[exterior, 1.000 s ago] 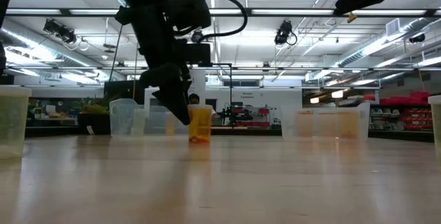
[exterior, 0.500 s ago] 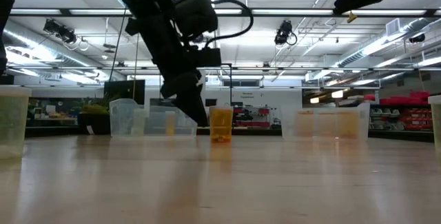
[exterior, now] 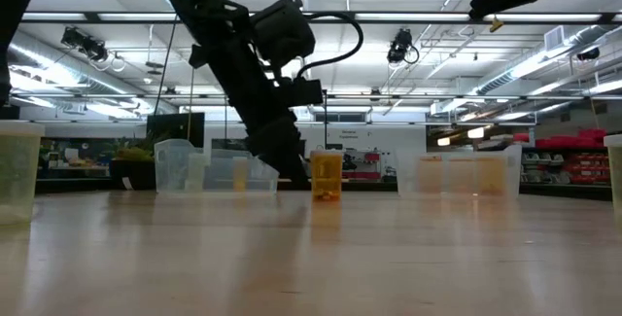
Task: Pick and place medicine bottles into bin by pill shape (circle, oval)
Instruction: Put the big orange pill bottle into the right transparent bin
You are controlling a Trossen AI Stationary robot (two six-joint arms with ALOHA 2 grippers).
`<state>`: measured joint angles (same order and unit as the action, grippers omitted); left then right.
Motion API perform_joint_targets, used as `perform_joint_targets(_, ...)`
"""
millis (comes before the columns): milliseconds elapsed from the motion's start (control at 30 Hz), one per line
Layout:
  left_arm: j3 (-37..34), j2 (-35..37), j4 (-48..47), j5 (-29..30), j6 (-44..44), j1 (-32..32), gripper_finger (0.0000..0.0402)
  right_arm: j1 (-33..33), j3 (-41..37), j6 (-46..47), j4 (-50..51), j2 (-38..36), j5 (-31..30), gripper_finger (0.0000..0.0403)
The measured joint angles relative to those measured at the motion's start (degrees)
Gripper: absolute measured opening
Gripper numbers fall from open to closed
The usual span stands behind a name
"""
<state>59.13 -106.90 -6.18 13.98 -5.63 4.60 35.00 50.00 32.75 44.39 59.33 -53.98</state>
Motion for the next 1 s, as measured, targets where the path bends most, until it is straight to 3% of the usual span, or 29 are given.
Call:
perform_joint_targets(367,0.0,0.5,-0.3,0.0,0.5,0.0,0.0172,0.0,0.0,0.0,0.0,0.0,0.0,0.0252)
perform_joint_targets(1000,0.0,0.1,10.8,0.0,0.1,0.0,0.0172,0.0,0.0,0.0,0.1,0.0,0.0,0.0252)
